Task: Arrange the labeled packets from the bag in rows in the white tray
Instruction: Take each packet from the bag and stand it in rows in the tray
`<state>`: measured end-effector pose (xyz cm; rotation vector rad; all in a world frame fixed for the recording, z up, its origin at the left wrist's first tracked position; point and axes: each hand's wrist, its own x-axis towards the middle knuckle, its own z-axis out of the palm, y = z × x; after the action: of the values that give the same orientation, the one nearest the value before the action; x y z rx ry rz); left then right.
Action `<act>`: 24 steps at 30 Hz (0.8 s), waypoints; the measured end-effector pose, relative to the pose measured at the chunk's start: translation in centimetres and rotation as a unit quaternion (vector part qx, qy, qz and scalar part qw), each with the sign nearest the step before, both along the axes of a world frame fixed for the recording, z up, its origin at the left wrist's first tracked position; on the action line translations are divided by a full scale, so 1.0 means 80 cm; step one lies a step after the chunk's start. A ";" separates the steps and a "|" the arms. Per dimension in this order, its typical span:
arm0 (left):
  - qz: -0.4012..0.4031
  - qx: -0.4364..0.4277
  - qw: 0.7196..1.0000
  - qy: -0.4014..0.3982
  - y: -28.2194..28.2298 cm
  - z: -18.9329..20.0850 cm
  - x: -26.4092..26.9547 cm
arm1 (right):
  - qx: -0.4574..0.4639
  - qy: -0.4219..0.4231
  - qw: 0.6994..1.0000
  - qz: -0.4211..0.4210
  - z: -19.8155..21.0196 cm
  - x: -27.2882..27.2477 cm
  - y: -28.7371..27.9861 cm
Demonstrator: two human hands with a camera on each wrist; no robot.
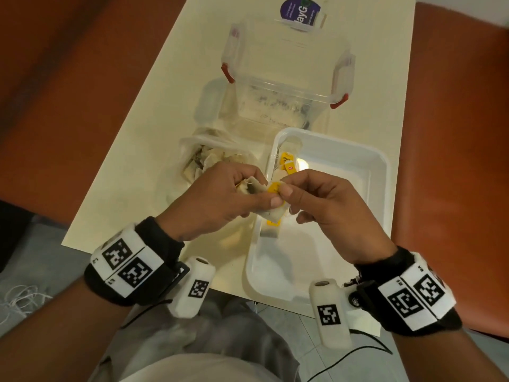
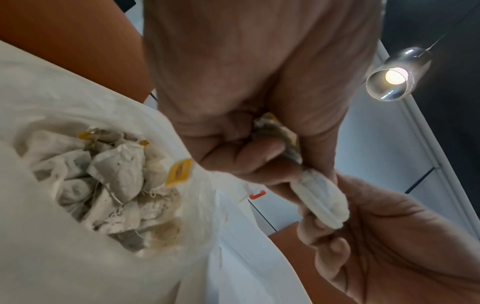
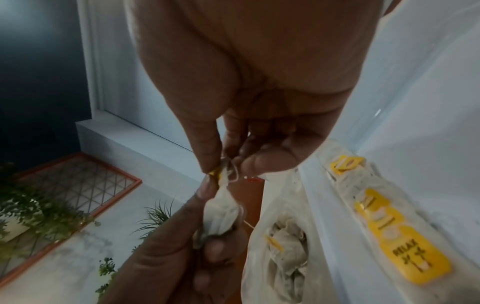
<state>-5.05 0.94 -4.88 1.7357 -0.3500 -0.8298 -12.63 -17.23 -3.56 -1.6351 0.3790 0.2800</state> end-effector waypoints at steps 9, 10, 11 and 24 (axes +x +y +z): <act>0.019 0.047 0.998 0.037 0.015 -0.014 -0.012 | -0.053 0.027 0.998 -0.018 -0.021 -0.007 -0.020; 0.039 0.054 0.997 0.037 0.020 -0.017 -0.012 | -0.072 0.030 0.997 -0.013 -0.027 -0.009 -0.021; 0.057 0.062 0.996 0.036 0.026 -0.020 -0.013 | -0.097 0.034 0.995 0.000 -0.036 -0.013 -0.023; 0.085 0.097 0.991 0.040 0.052 -0.031 -0.024 | -0.267 0.153 0.930 0.202 -0.094 -0.010 -0.007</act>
<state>-7.00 5.13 -7.39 1.8768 -0.0664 -0.8287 -13.45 -17.75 -11.07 -2.2141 0.3695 0.8052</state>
